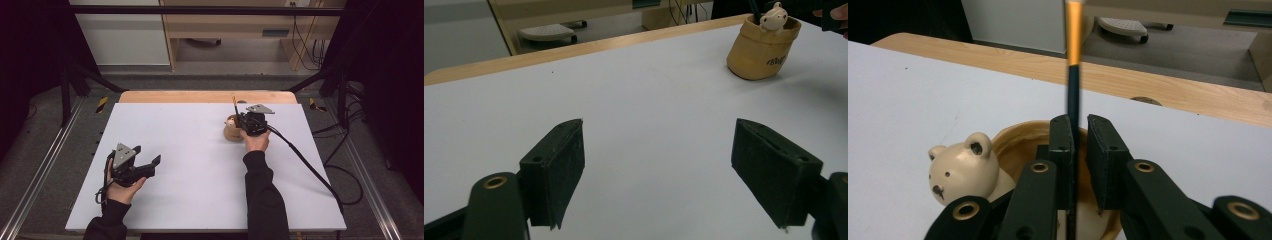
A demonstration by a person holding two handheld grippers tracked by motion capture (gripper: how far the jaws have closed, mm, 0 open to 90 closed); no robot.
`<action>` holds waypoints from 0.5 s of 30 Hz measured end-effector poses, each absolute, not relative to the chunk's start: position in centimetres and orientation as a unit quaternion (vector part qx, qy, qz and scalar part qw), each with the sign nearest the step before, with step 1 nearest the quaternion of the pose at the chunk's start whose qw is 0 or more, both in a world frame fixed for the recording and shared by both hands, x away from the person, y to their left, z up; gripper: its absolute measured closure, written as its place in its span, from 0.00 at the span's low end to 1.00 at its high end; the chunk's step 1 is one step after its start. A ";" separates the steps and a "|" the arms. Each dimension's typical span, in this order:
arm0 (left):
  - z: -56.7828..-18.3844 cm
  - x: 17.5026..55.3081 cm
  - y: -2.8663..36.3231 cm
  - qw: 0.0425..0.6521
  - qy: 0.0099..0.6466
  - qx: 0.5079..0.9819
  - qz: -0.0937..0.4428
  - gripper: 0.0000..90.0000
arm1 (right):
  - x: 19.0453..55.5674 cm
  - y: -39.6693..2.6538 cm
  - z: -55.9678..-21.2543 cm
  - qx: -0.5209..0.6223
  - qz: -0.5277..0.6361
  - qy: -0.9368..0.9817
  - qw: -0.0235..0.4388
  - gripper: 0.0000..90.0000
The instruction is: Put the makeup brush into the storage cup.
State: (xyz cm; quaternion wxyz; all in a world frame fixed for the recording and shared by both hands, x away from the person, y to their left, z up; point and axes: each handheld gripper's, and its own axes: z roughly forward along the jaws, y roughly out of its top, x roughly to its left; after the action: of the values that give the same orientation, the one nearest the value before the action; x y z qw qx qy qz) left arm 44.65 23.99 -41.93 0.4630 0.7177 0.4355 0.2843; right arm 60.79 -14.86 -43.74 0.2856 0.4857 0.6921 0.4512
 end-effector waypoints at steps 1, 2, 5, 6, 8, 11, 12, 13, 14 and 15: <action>-41.9 44.6 24.0 0.463 0.435 0.718 0.284 0.23 | 60.8 -14.9 -43.7 0.486 0.452 0.692 0.284 0.90; -41.9 44.6 24.0 0.463 0.435 0.718 0.284 0.23 | 60.7 -15.0 -43.7 0.486 0.451 0.693 0.285 0.90; -41.9 44.6 23.9 0.462 0.435 0.719 0.284 0.23 | 60.5 -15.2 -43.4 0.486 0.452 0.691 0.287 0.89; -42.0 44.7 23.9 0.462 0.435 0.719 0.284 0.23 | 60.5 -15.3 -43.4 0.485 0.452 0.691 0.290 0.89; -42.0 44.7 23.9 0.462 0.436 0.719 0.283 0.23 | 60.4 -15.5 -43.1 0.485 0.454 0.688 0.290 0.88; -42.1 44.7 23.9 0.461 0.436 0.720 0.281 0.23 | 60.1 -15.8 -42.6 0.483 0.456 0.687 0.295 0.84; -42.1 44.7 23.9 0.461 0.436 0.720 0.280 0.23 | 59.9 -15.9 -42.4 0.483 0.458 0.685 0.296 0.82; -42.1 44.7 23.9 0.461 0.437 0.720 0.280 0.23 | 59.8 -16.0 -42.2 0.483 0.459 0.685 0.296 0.80; -42.1 44.7 23.9 0.461 0.437 0.720 0.279 0.23 | 59.6 -16.1 -42.0 0.481 0.459 0.685 0.297 0.78; -42.2 44.7 23.9 0.461 0.437 0.720 0.278 0.23 | 59.4 -16.2 -41.9 0.482 0.460 0.683 0.299 0.75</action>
State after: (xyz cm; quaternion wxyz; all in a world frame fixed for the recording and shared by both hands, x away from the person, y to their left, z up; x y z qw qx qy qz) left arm 44.72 23.91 -42.18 0.4611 0.7205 0.4371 0.2780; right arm 59.36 -16.22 -41.87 0.2990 0.4816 0.6833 0.4602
